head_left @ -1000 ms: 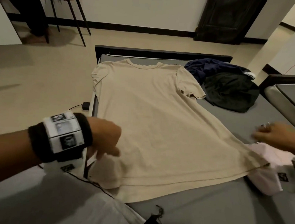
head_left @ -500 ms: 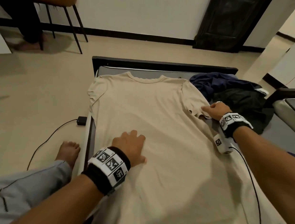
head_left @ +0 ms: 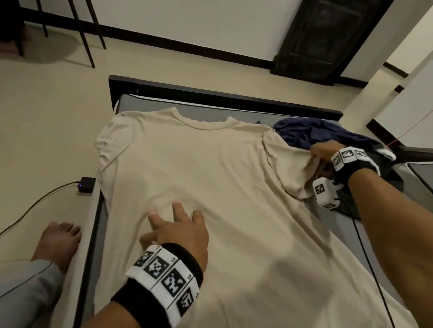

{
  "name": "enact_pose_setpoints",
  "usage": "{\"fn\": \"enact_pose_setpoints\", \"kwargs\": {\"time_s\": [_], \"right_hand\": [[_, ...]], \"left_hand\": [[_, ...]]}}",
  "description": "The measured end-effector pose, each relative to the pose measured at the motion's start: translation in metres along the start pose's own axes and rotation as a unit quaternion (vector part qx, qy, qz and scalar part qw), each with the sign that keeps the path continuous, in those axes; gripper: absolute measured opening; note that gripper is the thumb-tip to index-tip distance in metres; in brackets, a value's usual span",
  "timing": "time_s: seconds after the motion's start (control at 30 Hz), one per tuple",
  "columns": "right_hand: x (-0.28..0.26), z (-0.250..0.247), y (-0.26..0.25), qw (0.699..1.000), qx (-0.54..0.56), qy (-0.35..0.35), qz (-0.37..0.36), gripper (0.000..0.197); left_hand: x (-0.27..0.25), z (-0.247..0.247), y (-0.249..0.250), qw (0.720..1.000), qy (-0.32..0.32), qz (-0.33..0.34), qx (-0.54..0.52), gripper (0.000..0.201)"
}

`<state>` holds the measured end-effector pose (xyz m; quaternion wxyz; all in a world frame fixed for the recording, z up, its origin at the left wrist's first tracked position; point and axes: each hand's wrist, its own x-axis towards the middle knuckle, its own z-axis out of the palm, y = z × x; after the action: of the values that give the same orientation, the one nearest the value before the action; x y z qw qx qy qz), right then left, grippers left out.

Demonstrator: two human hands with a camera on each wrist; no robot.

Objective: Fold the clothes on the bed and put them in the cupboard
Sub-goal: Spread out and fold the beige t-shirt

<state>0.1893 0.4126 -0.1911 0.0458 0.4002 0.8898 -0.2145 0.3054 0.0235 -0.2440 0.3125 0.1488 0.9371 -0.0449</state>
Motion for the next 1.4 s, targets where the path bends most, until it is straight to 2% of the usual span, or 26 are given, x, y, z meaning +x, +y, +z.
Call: {"fn": "enact_pose_setpoints", "kwargs": {"time_s": [0.07,0.13,0.2,0.27,0.37,0.47,0.53,0.63,0.73,0.8,0.87,0.93,1.0,1.03,1.1,1.17,1.23,1.3,1.37,1.4], "right_hand": [[0.015,-0.010,-0.004,0.989,0.072,0.125,-0.012,0.032],[0.023,-0.012,-0.007,0.961,0.110,0.251,-0.044,0.037],[0.029,-0.003,-0.006,0.947,0.062,0.304,-0.076,0.032],[0.031,0.014,-0.006,0.955,-0.010,0.286,-0.073,0.037],[0.027,0.036,-0.006,0.964,-0.075,0.249,-0.061,0.060],[0.023,0.045,0.000,0.969,-0.090,0.231,-0.011,0.092],[0.025,0.043,0.004,0.973,-0.064,0.222,0.009,0.100],[0.037,0.034,0.007,0.981,-0.022,0.195,-0.003,0.090],[0.038,0.024,0.001,0.979,-0.018,0.201,-0.009,0.055],[0.032,0.017,-0.005,0.969,-0.008,0.248,-0.016,0.024],[0.034,0.011,-0.004,0.948,-0.006,0.318,-0.026,0.011],[0.036,0.011,0.000,0.937,-0.009,0.347,-0.041,0.011],[0.042,0.015,0.005,0.951,-0.086,0.295,-0.037,0.010],[0.045,0.018,0.008,0.954,-0.136,0.265,-0.030,0.019],[0.043,0.023,0.005,0.941,-0.194,0.275,-0.032,0.030],[0.037,0.025,-0.004,0.915,-0.205,0.336,-0.087,0.028],[0.033,0.028,-0.015,0.903,-0.203,0.344,-0.158,0.024],[0.030,0.032,-0.026,0.914,-0.211,0.274,-0.212,0.027],[0.031,0.040,-0.034,0.923,-0.247,0.201,-0.216,0.044],[0.032,0.043,-0.036,0.917,-0.280,0.190,-0.212,0.050]], "left_hand": [[0.004,-0.001,0.003,1.000,-0.009,-0.009,-0.003,0.110],[0.007,-0.001,0.005,1.000,-0.019,-0.012,-0.004,0.110],[0.008,-0.002,0.007,1.000,-0.027,-0.015,-0.004,0.111],[0.009,-0.002,0.008,0.999,-0.033,-0.017,-0.006,0.112],[0.008,-0.002,0.009,0.999,-0.035,-0.018,-0.009,0.112],[0.007,-0.002,0.008,0.999,-0.032,-0.014,-0.013,0.111],[0.007,-0.002,0.008,0.999,-0.033,-0.012,-0.015,0.112],[0.009,-0.002,0.008,0.999,-0.038,-0.013,-0.015,0.113],[0.011,-0.002,0.010,0.999,-0.046,-0.014,-0.008,0.115],[0.012,-0.003,0.010,0.999,-0.048,-0.014,-0.006,0.114],[0.012,-0.003,0.011,0.999,-0.046,-0.014,-0.007,0.113],[0.012,-0.002,0.010,0.999,-0.045,-0.014,-0.006,0.114],[0.012,-0.002,0.010,0.999,-0.045,-0.015,-0.006,0.114],[0.012,-0.002,0.010,0.999,-0.046,-0.015,-0.007,0.114],[0.013,-0.002,0.011,0.999,-0.045,-0.015,-0.005,0.113],[0.013,-0.002,0.011,0.999,-0.046,-0.018,-0.004,0.113],[0.014,-0.002,0.012,0.999,-0.047,-0.021,-0.006,0.113],[0.014,-0.002,0.012,0.999,-0.047,-0.021,-0.006,0.114],[0.015,-0.002,0.012,0.999,-0.047,-0.022,-0.004,0.114],[0.015,-0.001,0.012,0.999,-0.047,-0.022,-0.004,0.114]]}}
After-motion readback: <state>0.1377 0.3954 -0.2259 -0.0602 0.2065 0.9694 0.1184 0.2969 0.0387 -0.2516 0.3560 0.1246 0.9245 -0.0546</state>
